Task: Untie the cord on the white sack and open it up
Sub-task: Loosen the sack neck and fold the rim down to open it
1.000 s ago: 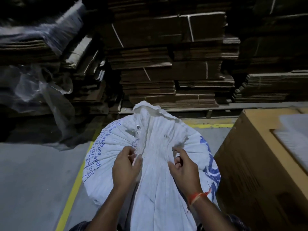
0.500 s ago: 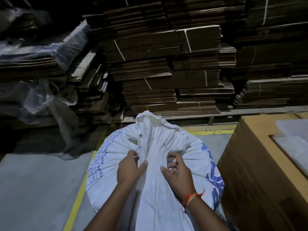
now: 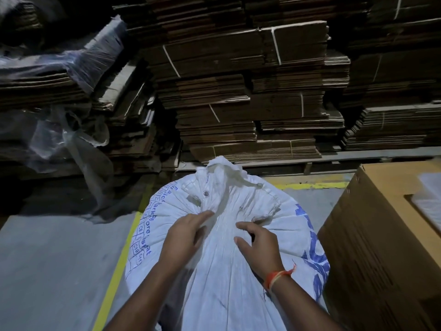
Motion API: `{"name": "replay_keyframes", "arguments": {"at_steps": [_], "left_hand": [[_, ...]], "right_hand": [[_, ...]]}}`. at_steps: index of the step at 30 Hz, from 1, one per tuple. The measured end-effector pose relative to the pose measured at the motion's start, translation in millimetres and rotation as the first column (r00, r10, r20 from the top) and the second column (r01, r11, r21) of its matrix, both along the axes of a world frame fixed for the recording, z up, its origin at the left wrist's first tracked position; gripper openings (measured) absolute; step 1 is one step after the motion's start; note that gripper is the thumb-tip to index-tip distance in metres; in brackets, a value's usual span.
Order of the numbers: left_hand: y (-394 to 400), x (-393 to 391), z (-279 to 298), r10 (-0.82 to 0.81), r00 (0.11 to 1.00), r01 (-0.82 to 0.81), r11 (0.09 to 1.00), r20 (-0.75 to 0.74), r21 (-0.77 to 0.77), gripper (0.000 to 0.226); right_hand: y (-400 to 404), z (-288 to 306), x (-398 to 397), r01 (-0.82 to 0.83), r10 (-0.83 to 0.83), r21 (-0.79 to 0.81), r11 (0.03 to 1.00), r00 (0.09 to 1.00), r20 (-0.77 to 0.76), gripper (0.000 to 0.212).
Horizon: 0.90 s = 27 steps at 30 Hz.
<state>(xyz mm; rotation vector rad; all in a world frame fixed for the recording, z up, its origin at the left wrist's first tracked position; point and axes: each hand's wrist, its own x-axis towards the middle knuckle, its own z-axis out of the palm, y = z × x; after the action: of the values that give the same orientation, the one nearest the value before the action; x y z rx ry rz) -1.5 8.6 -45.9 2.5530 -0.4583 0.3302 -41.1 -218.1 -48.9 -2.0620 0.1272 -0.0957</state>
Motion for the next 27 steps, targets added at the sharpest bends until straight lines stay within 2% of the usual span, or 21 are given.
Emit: {"name": "replay_keyframes", "arguments": {"at_steps": [4, 7, 11, 14, 16, 22, 27], "left_hand": [[4.0, -22.5, 10.4, 0.132, 0.986, -0.121, 0.986, 0.099, -0.113, 0.038], [1.5, -47.8, 18.3, 0.238, 0.967, -0.213, 0.952, 0.093, -0.220, 0.022], [-2.6, -85.8, 17.6, 0.344, 0.939, -0.333, 0.884, -0.026, -0.329, 0.014], [-2.5, -110.3, 12.1, 0.357, 0.919, -0.393, 0.803, -0.165, -0.448, 0.013], [-3.6, -124.9, 12.1, 0.351, 0.913, -0.407, 0.766, -0.207, -0.498, 0.015], [2.8, -159.0, 12.8, 0.388, 0.902, -0.429, 0.770, -0.187, -0.472, 0.016], [15.6, -174.8, 9.4, 0.382, 0.900, -0.435, 0.788, -0.208, -0.435, 0.018]], "right_hand": [[-7.7, 4.7, -12.5, 0.008, -0.006, -0.049, 0.999, 0.999, 0.051, 0.037], [-10.2, 13.1, -28.2, 0.026, -0.020, -0.061, 0.998, 0.995, 0.096, 0.027], [-13.4, 19.8, -59.0, 0.072, -0.068, -0.024, 0.997, 0.990, 0.122, 0.017], [-15.3, 19.6, -82.9, 0.092, -0.092, 0.007, 0.996, 0.988, 0.125, 0.017], [-16.6, 19.4, -95.6, 0.098, -0.096, -0.007, 0.995, 0.985, 0.145, 0.015], [-23.0, 22.7, -128.0, 0.108, -0.105, -0.001, 0.994, 0.971, 0.217, 0.018], [-23.4, 21.5, -150.4, 0.091, -0.087, -0.007, 0.996, 0.973, 0.212, 0.022]]}}
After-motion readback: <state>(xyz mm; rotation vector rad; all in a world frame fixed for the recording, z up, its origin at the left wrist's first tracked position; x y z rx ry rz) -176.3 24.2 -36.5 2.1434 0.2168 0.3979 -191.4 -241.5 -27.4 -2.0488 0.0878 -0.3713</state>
